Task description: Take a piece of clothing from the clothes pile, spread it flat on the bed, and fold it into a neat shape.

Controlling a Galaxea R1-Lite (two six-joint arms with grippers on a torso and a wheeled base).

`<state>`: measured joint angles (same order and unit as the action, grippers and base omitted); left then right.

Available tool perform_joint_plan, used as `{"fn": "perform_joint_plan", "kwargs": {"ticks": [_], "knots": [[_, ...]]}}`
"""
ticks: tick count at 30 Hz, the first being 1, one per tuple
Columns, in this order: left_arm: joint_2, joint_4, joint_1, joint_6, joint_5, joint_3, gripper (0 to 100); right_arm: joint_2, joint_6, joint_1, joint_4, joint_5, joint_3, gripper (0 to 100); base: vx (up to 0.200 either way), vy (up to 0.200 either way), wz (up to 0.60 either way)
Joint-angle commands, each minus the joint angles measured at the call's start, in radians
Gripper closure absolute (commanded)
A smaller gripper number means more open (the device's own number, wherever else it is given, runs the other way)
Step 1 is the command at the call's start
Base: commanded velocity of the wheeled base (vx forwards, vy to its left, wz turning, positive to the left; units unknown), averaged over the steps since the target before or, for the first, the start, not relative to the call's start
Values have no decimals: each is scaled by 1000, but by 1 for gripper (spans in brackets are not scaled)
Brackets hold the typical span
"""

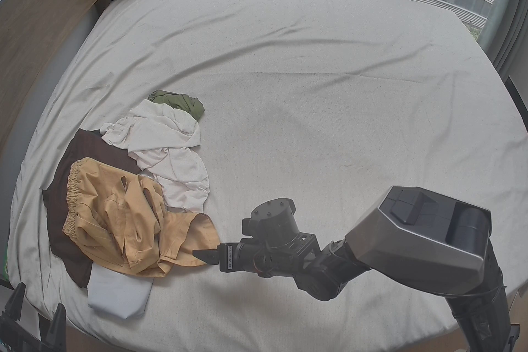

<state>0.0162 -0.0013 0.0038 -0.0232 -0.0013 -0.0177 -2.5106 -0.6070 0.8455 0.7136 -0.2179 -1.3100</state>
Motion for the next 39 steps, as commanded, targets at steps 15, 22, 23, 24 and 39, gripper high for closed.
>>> {"fn": "perform_joint_plan", "kwargs": {"ticks": [15, 22, 23, 24, 39], "knots": [[-16, 0, 1, 0, 0, 18, 0, -65, -57, 29, 3, 8, -80, 0, 0, 0, 0], [-16, 0, 1, -1, 0, 18, 0, -82, -63, 24, 3, 37, -115, 100, 0, 0, 0], [-16, 0, 1, -1, 0, 18, 0, -82, -63, 24, 3, 37, -115, 100, 0, 0, 0], [-16, 0, 1, -1, 0, 18, 0, -82, -63, 23, 3, 38, -115, 100, 0, 0, 0], [-16, 0, 1, 0, 0, 18, 0, -47, -63, 13, 4, 78, -38, 100, 0, 0, 0]]}}
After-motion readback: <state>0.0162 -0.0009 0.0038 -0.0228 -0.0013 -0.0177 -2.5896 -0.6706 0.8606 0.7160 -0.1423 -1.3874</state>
